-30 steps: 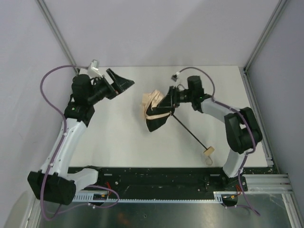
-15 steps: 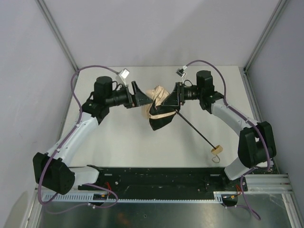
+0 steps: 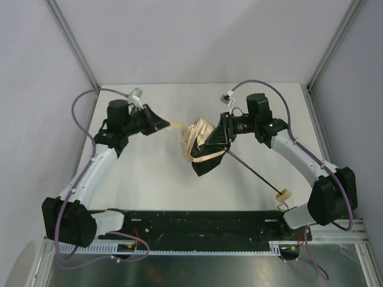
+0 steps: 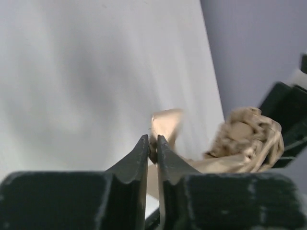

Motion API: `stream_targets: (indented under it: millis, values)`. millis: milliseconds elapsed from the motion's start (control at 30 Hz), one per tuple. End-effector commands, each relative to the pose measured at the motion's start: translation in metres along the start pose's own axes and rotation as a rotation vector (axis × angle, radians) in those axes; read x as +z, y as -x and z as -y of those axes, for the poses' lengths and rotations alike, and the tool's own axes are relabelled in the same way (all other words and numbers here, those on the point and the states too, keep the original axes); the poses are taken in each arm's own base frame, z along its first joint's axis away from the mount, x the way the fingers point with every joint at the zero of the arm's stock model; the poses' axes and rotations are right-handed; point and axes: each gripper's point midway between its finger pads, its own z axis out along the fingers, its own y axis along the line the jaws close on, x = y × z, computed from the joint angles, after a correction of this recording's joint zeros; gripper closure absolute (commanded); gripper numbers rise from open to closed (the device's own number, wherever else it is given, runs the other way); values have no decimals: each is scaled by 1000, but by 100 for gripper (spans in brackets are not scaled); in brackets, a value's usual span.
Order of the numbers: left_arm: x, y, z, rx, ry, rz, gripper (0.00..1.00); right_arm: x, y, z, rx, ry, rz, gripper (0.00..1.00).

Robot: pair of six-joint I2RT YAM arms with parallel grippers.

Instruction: Put away the umbrella

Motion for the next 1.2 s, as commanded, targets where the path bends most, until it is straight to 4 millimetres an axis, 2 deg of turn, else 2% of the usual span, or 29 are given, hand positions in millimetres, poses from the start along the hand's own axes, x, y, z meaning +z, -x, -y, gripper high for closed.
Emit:
stream_targets:
  millis: [0, 100, 200, 400, 433, 533, 600, 633, 767, 933, 1033, 1167]
  values:
    - [-22, 29, -21, 5, 40, 109, 91, -20, -8, -23, -94, -19, -20, 100]
    - [-17, 21, -31, -26, 36, 66, 98, -25, -5, -29, -114, -9, -7, 100]
    - [-10, 8, -42, -56, 40, 16, 100, -29, 6, -42, -143, 20, 33, 100]
    - [-5, -33, -80, -118, 131, -47, 100, -43, 47, -57, -166, 57, 171, 100]
    - [-3, -43, -87, -133, 143, -70, 96, -46, 54, -61, -170, 76, 192, 100]
    - [-2, -70, -101, -174, 154, -140, 59, -50, 70, -75, -194, 132, 238, 100]
    - [-5, -75, -104, -171, 165, -136, 43, -52, 76, -77, -195, 148, 252, 100]
    - [-7, -73, -103, -161, 169, -121, 37, -53, 78, -73, -188, 142, 257, 100]
    - [-21, -50, -86, -78, 153, -23, 28, -63, 88, -43, -176, 51, 292, 100]
    - [-34, -33, -61, -12, 100, 31, 14, -89, 113, 4, -214, -176, 368, 100]
    - [-40, -28, -46, 15, 55, 42, 6, -109, 129, 47, -283, -452, 378, 100]
    - [-49, -31, -35, 18, 23, 57, 5, -142, 150, 97, -374, -818, 345, 100]
